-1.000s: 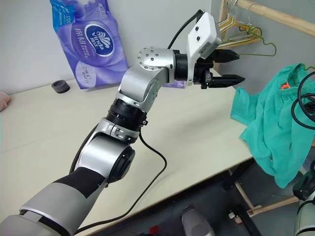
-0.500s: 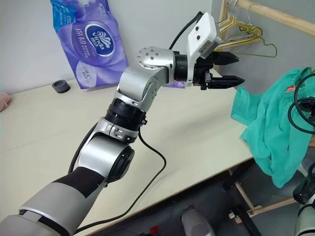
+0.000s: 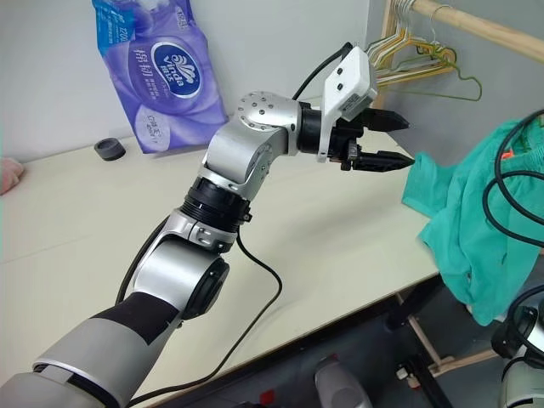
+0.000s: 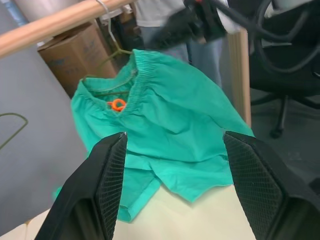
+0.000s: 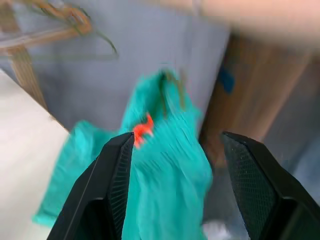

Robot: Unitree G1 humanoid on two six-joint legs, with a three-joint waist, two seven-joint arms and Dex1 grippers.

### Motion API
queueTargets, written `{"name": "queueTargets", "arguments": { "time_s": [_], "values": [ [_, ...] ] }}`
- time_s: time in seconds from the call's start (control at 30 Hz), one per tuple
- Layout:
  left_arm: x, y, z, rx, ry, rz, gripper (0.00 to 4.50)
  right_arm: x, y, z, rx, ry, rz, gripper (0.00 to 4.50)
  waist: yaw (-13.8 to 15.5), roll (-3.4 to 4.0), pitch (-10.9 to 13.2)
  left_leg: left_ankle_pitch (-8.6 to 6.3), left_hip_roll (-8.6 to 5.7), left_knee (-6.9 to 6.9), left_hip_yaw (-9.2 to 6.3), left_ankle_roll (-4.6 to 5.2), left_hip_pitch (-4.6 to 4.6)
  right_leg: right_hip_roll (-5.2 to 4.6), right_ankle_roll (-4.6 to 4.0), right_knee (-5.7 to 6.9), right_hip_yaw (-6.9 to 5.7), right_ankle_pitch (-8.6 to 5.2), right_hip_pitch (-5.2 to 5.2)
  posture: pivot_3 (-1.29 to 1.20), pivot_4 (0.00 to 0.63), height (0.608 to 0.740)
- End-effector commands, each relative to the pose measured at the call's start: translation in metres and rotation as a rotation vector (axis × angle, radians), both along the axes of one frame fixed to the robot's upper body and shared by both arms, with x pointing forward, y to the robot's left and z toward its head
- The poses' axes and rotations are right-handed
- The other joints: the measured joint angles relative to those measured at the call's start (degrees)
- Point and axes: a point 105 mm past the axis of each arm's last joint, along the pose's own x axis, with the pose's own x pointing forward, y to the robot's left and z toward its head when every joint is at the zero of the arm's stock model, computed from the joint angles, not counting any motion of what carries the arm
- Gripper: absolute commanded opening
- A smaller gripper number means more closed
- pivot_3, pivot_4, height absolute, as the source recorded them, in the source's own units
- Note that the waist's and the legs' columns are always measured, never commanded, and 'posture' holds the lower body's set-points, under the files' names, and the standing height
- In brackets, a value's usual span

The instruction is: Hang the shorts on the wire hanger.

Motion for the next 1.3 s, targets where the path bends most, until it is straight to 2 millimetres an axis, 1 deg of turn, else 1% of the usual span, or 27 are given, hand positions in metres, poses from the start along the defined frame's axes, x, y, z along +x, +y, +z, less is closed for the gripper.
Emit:
{"name": "queueTargets", "arguments": {
  "time_s": [0.03, 0.1, 0.17, 0.23, 0.33, 0.4, 0.47, 0.57, 0.63, 0.67, 0.7, 0.77, 0.8, 0.83, 0.87, 0.9, 0.93, 0.97, 1.0, 1.03, 1.13, 1.2, 1.23, 1.3],
  "values": [
    [-0.006, 0.0, 0.005, -0.015, -0.018, -0.023, 3.25, -0.003, 0.015, 0.012, -0.091, -0.044, 0.051, 2.91, 0.11, -0.01, 0.0, 0.0, 0.0, 0.01, -0.01, 0.0, -0.01, 0.0, -0.01, 0.0, -0.03, 0.0, 0.0, -0.4, 0.078, 0.74],
    [-0.006, 0.0, 0.003, -0.011, -0.006, -0.027, 3.25, -0.001, 0.022, 0.01, -0.146, -0.032, 0.084, 2.91, 0.29, 0.0, -0.01, 0.0, -0.04, 0.02, -0.04, 0.0, -0.02, -0.06, -0.01, 0.0, -0.04, 0.01, 0.0, -0.39, 0.074, 0.74],
    [-0.009, 0.002, -0.003, -0.003, 0.004, -0.04, 3.25, 0.005, 0.035, -0.006, -0.187, 0.003, 0.149, 2.91, 0.37, 0.05, -0.07, 0.0, -0.18, 0.02, -0.06, 0.0, -0.02, -0.2, -0.02, 0.03, -0.04, 0.01, 0.0, -0.38, 0.063, 0.74],
    [-0.01, 0.005, -0.007, 0.0, 0.009, -0.041, 3.58, 0.008, 0.04, -0.027, -0.165, 0.042, 0.187, 2.95, 0.38, 0.07, -0.13, 0.0, -0.22, 0.02, -0.13, 0.0, -0.03, -0.25, -0.02, 0.05, -0.05, 0.02, 0.01, -0.37, 0.053, 0.74],
    [-0.009, 0.016, -0.013, 0.005, 0.003, -0.029, 4.32, 0.012, 0.047, -0.046, -0.227, 0.069, 0.239, 2.95, 0.65, 0.19, -0.33, 0.0, -0.33, 0.06, -0.27, 0.0, -0.07, -0.38, -0.04, 0.09, -0.1, 0.02, 0.01, -0.35, 0.049, 0.74],
    [-0.005, 0.026, -0.018, 0.011, 0.004, -0.005, 4.32, 0.015, 0.064, -0.059, -0.297, 0.091, 0.334, 2.95, 0.69, 0.34, -0.45, 0.01, -0.39, 0.06, -0.3, 0.0, -0.06, -0.6, 0.04, 0.12, -0.09, -0.02, 0.01, -0.33, 0.039, 0.74],
    [0.001, 0.036, -0.022, 0.007, -0.001, 0.043, 4.32, 0.017, 0.076, -0.074, -0.29, 0.107, 0.396, 2.95, 0.71, 0.34, -0.55, 0.01, -0.42, 0.1, -0.31, 0.0, -0.04, -0.65, 0.09, 0.13, -0.05, -0.02, 0.05, -0.33, 0.039, 0.74],
    [0.025, 0.072, -0.041, -0.033, 0.066, 0.246, 4.32, 0.024, 0.114, -0.106, -0.271, 0.11, 0.549, 2.95, 0.83, 0.3, -1.05, 0.01, -0.4, 0.1, -0.46, 0.0, 0.0, -0.66, 0.1, 0.11, -0.13, -0.02, 0.12, -0.29, 0.032, 0.74],
    [0.033, 0.093, -0.054, -0.053, 0.075, 0.358, 4.32, 0.029, 0.135, -0.117, -0.304, 0.078, 0.626, 2.95, 0.82, 0.35, -1.33, 0.01, -0.37, 0.08, -0.54, 0.0, 0.07, -0.65, 0.1, 0.11, -0.16, -0.02, 0.16, -0.27, 0.026, 0.74],
    [0.035, 0.099, -0.059, -0.063, 0.091, 0.403, 4.32, 0.031, 0.14, -0.119, -0.319, 0.056, 0.639, 2.95, 1.04, 0.34, -1.39, 0.01, -0.33, 0.09, -0.55, 0.0, 0.1, -0.66, 0.1, 0.12, -0.14, -0.02, 0.16, -0.25, 0.024, 0.74],
    [0.038, 0.109, -0.062, -0.109, 0.113, 0.465, 4.32, 0.034, 0.148, -0.124, -0.317, 0.039, 0.661, 2.95, 1.6, 0.32, -1.41, 0.01, -0.31, 0.11, -0.61, 0.0, 0.1, -0.69, 0.1, 0.12, -0.17, -0.02, 0.19, -0.24, 0.023, 0.74],
    [0.041, 0.126, -0.07, -0.164, 0.097, 0.571, 4.32, 0.039, 0.159, -0.133, -0.31, 0.011, 0.699, 2.95, 2.43, 0.18, -1.71, 0.01, -0.38, 0.18, -0.63, 0.0, 0.06, -0.82, 0.11, 0.11, -0.19, -0.03, 0.19, -0.22, 0.022, 0.74],
    [0.042, 0.132, -0.073, -0.169, 0.075, 0.606, 4.32, 0.04, 0.162, -0.135, -0.321, -0.004, 0.706, 2.95, 3.45, 0.03, -1.79, 0.01, -0.39, 0.19, -0.67, -0.01, 0.07, -0.86, 0.12, 0.09, -0.26, -0.03, 0.26, -0.22, 0.022, 0.74],
    [0.048, 0.144, -0.079, -0.199, 0.103, 0.696, 4.32, 0.042, 0.167, -0.14, -0.307, -0.016, 0.716, 2.95, 3.98, -0.02, -1.83, 0.02, -0.4, 0.24, -0.75, -0.02, 0.06, -0.89, 0.14, 0.09, -0.33, -0.02, 0.3, -0.16, 0.015, 0.74],
    [0.053, 0.164, -0.089, -0.242, 0.13, 0.807, 4.32, 0.045, 0.173, -0.146, -0.275, -0.038, 0.722, 2.95, 5.1, -0.1, -2.04, 0.03, -0.42, 0.28, -0.76, -0.04, 0.04, -0.91, 0.18, 0.09, -0.35, 0.0, 0.3, -0.16, 0.015, 0.74],
    [0.058, 0.186, -0.104, -0.259, 0.147, 0.935, 4.32, 0.047, 0.179, -0.154, -0.243, -0.045, 0.735, 2.95, 5.69, -0.19, -2.44, 0.04, -0.47, 0.29, -0.81, -0.05, 0.06, -0.96, 0.23, 0.07, -0.38, 0.03, 0.35, -0.14, 0.014, 0.74],
    [0.06, 0.2, -0.114, -0.267, 0.155, 1.019, 4.32, 0.049, 0.182, -0.16, -0.222, -0.05, 0.743, 2.95, 6.35, -0.35, -2.75, 0.04, -0.45, 0.28, -0.88, -0.05, 0.18, -0.96, 0.22, 0.05, -0.43, 0.03, 0.47, -0.12, 0.011, 0.74],
    [0.061, 0.214, -0.121, -0.291, 0.14, 1.099, 4.32, 0.051, 0.183, -0.164, -0.211, -0.06, 0.728, 2.95, 7.03, -0.43, -2.89, 0.02, -0.41, 0.18, -0.91, -0.03, 0.66, -0.9, 0.22, -0.06, -0.4, 0.03, 0.88, -0.12, 0.011, 0.74],
    [0.062, 0.227, -0.13, -0.309, 0.152, 1.175, 4.32, 0.053, 0.182, -0.17, -0.167, -0.058, 0.718, 2.95, 7.89, -0.53, -2.96, 0.01, -0.42, 0.16, -0.98, -0.02, 0.8, -0.88, 0.22, -0.12, -0.44, 0.03, 1.07, -0.11, 0.009, 0.74],
    [0.061, 0.239, -0.14, -0.323, 0.161, 1.241, 4.32, 0.056, 0.181, -0.174, -0.151, -0.065, 0.703, 2.95, 8.62, -0.67, -3.06, 0.01, -0.44, 0.16, -0.98, -0.02, 0.84, -0.88, 0.21, -0.12, -0.44, 0.04, 1.09, -0.09, 0.007, 0.74],
    [0.047, 0.277, -0.18, -0.304, 0.167, 1.438, 4.32, 0.066, 0.181, -0.186, -0.091, -0.068, 0.67, 2.95, 11.29, -1.06, -3.44, 0.01, -0.48, 0.22, -0.99, -0.03, 0.86, -0.92, 0.25, -0.12, -0.46, 0.09, 1.13, -0.07, 0.005, 0.74],
    [0.036, 0.298, -0.201, -0.291, 0.194, 1.539, 4.32, 0.072, 0.182, -0.19, -0.087, -0.074, 0.665, 2.95, 12.9, -1.22, -3.55, 0.02, -0.49, 0.22, -0.98, -0.05, 0.93, -0.96, 0.25, -0.13, -0.46, 0.1, 1.2, -0.05, 0.006, 0.74],
    [0.032, 0.304, -0.207, -0.281, 0.191, 1.565, 4.32, 0.075, 0.182, -0.191, -0.081, -0.077, 0.657, 2.95, 13.44, -1.26, -3.57, 0.02, -0.49, 0.22, -0.98, -0.05, 0.93, -0.96, 0.25, -0.16, -0.46, 0.15, 1.19, -0.05, 0.006, 0.74],
    [0.025, 0.312, -0.214, -0.271, 0.171, 1.599, 4.32, 0.079, 0.183, -0.193, -0.073, -0.081, 0.654, 2.95, 15.02, -1.3, -3.6, 0.03, -0.49, 0.22, -0.97, -0.07, 0.93, -0.96, 0.26, -0.14, -0.46, 0.22, 1.19, -0.04, 0.005, 0.74]
  ]
}}
